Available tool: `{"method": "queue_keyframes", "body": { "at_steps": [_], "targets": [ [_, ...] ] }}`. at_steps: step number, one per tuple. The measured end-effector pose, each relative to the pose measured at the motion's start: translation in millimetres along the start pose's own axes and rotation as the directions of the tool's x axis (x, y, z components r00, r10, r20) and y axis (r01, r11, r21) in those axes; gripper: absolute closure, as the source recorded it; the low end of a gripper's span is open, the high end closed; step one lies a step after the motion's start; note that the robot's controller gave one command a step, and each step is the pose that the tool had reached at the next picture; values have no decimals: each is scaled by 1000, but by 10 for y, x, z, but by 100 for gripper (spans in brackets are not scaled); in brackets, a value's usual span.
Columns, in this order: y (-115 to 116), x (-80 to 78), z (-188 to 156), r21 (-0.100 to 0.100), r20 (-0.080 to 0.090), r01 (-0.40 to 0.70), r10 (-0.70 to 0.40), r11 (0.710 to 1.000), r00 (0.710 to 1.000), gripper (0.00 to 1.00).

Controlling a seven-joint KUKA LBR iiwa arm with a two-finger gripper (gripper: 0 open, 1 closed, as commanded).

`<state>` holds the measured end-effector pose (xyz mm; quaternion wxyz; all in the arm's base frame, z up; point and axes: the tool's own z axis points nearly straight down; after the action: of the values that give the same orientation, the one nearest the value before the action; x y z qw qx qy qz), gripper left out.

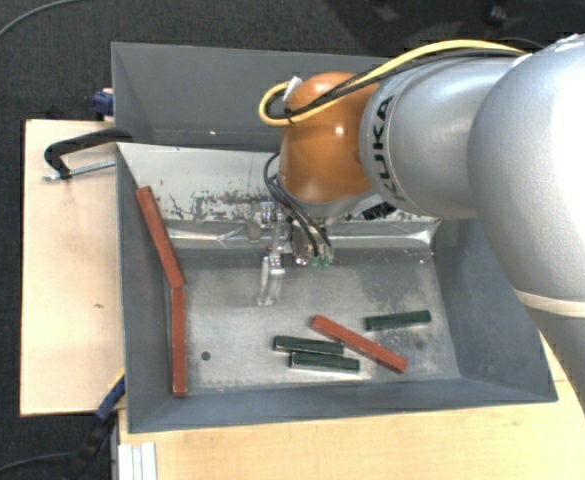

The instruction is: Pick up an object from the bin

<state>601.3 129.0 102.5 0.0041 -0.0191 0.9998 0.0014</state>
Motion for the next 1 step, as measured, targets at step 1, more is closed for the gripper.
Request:
{"method": "queue_keyframes", "body": {
  "at_steps": [1],
  "targets": [
    [-1105, 728, 315, 6, -10, -236, 236, 972, 972, 0]
  ]
}}
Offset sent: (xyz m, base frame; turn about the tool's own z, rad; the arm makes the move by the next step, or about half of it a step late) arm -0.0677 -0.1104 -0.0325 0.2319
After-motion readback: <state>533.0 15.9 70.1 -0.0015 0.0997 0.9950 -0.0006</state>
